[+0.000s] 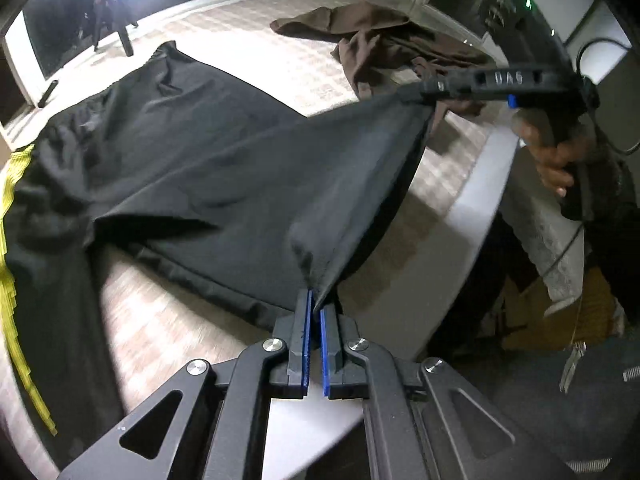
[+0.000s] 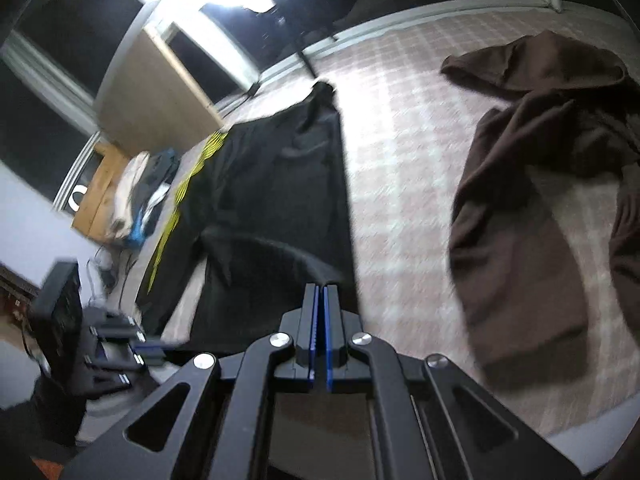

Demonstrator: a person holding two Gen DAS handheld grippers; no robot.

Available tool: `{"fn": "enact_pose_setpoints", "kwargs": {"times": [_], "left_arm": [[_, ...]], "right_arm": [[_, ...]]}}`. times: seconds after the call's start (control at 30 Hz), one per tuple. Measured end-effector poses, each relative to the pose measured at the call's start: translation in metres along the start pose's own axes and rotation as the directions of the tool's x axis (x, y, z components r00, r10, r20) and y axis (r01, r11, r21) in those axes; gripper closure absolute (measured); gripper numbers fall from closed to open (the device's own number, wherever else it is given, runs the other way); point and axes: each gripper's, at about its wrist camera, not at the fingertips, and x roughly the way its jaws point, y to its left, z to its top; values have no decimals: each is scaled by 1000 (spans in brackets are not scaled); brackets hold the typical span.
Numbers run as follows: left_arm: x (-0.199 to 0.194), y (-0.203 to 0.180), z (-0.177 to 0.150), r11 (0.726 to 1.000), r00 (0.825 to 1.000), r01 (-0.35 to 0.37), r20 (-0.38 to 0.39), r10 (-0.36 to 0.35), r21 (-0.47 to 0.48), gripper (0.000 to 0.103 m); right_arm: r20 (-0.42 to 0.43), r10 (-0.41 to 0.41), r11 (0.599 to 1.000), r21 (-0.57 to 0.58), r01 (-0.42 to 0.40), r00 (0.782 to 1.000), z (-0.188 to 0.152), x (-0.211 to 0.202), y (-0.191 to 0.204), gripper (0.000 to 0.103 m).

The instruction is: Fold clothes

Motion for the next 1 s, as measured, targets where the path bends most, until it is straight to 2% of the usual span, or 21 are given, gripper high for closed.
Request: {"fn": "enact_pose_setpoints", "kwargs": {"times": [0.1,0.17,0.23,0.27,0.3,0.37,0.43,0.53,0.63,0.73,0.8,0.9,1.0], "left_arm": [[-7,0,-19,1000,999,-7,-37,8,23,98],[9,10,-35,1000,994,-14,-112,14,0,97],[25,19,-44,998,982,-32,-187,22,-49,93],[24,21,-45,998,981,-38,-192,26,-59,93],[18,21,-45,997,983,-46,-180,34,-63,89],[6,21,-44,996,987,-61,-156,49,-71,79],[-6,20,-41,994,991,-69,-122,59,-80,74],[-14,5,-16,995,999,-30,-15,28,-97,73],[9,-25,20,992,996,61,74,-54,-109,68],[41,-57,53,994,994,74,88,-66,-83,59],[67,-77,63,997,997,64,52,-61,-46,58],[98,-91,68,1000,1000,14,-8,-15,-20,58],[101,-94,71,1000,999,-22,30,22,-18,55]], "right_arm": [[-95,-12,1000,-7,12,995,-30,16,5,100],[-212,-46,999,-33,40,976,-48,38,5,99],[-277,-105,993,-86,85,955,-56,50,4,98],[-284,-108,992,-96,84,953,-53,47,4,95],[-275,-92,993,-94,69,957,-44,40,4,91],[-235,-62,994,-98,39,970,-24,22,4,77],[-123,-55,990,-137,38,991,10,-1,6,68],[2,-49,985,-163,49,999,63,-3,2,68],[87,-33,983,-177,48,996,120,14,-3,68],[75,-63,978,-194,76,995,162,55,-5,68],[39,-78,976,-203,85,996,184,84,-7,68],[-10,-96,973,-212,92,995,203,123,-9,68],[-39,-106,972,-213,95,994,223,156,-11,68]]}}
